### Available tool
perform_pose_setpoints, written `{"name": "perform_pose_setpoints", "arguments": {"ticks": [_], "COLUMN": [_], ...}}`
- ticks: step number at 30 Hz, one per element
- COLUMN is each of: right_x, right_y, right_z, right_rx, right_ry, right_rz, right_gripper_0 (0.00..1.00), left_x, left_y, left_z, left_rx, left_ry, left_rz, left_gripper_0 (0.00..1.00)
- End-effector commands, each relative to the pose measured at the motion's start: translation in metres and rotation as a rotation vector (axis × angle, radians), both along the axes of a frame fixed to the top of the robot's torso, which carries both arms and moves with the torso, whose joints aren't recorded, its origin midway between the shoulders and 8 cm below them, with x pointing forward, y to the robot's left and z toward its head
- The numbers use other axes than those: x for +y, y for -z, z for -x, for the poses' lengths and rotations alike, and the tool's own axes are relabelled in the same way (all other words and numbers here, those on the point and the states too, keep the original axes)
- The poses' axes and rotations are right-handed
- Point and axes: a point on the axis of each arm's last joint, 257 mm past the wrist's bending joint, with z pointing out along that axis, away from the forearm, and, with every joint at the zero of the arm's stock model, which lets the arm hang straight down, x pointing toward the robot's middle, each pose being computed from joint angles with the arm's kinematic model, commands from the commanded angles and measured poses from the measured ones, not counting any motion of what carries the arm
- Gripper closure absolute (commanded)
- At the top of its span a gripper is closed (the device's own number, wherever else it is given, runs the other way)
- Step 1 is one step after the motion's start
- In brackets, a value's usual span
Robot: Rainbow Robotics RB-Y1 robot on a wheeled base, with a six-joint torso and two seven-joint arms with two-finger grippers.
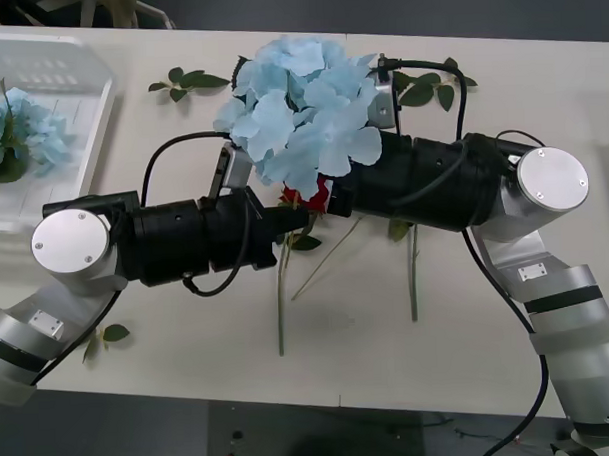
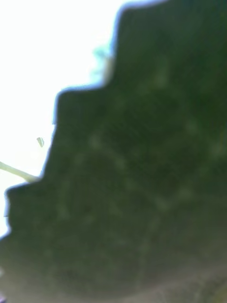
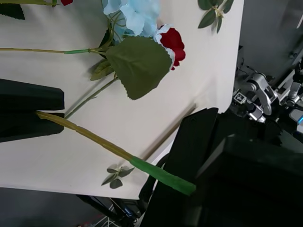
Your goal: Put the red flowers into the right box and the blue flowers into the left box
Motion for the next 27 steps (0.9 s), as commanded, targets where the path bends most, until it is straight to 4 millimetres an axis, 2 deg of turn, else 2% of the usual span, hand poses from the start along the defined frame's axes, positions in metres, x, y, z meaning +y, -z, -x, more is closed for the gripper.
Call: {"name": "perform_pose_setpoints", "arguments": {"ticks": [1,2,5,10,14,18,19,20,23,27], "right_x": [0.005,0.005,0.002,0.001,0.0,-0.006,-0.01,-0.012,-0.03,-0.062], "right_y": [-0.019,-0.019,-0.018,-0.019,-0.018,-0.014,-0.011,-0.009,0.016,0.05], "right_z": [0.004,0.002,0.0,-0.001,-0.001,-0.004,-0.005,-0.005,-0.008,-0.012], "right_rx": [-0.043,-0.046,-0.049,-0.051,-0.052,-0.053,-0.053,-0.054,-0.07,-0.086], "right_ry": [-0.019,-0.014,-0.004,-0.003,-0.001,0.006,0.01,0.012,0.018,0.027], "right_rz": [-0.012,-0.009,-0.004,-0.004,0.0,0.02,0.035,0.044,0.165,0.341], "right_gripper_0": [0.42,0.33,0.21,0.17,0.16,0.16,0.16,0.16,0.17,0.16], "left_x": [0.003,0.006,0.017,0.041,0.077,0.139,0.168,0.18,0.248,0.328], "left_y": [-0.028,-0.029,-0.033,-0.043,-0.052,-0.052,-0.053,-0.053,-0.047,-0.047], "left_z": [-0.013,-0.016,-0.023,-0.034,-0.049,-0.067,-0.073,-0.077,-0.092,-0.107], "left_rx": [-0.085,-0.091,-0.099,-0.111,-0.138,-0.132,-0.107,-0.098,-0.066,-0.048], "left_ry": [-0.016,-0.025,-0.049,-0.083,-0.133,-0.224,-0.27,-0.291,-0.398,-0.519], "left_rz": [0.008,0.005,0.002,-0.007,-0.048,-0.115,-0.117,-0.121,-0.183,-0.291], "left_gripper_0": [1.0,1.0,1.0,1.0,1.0,1.0,1.0,1.0,1.0,1.0]}}
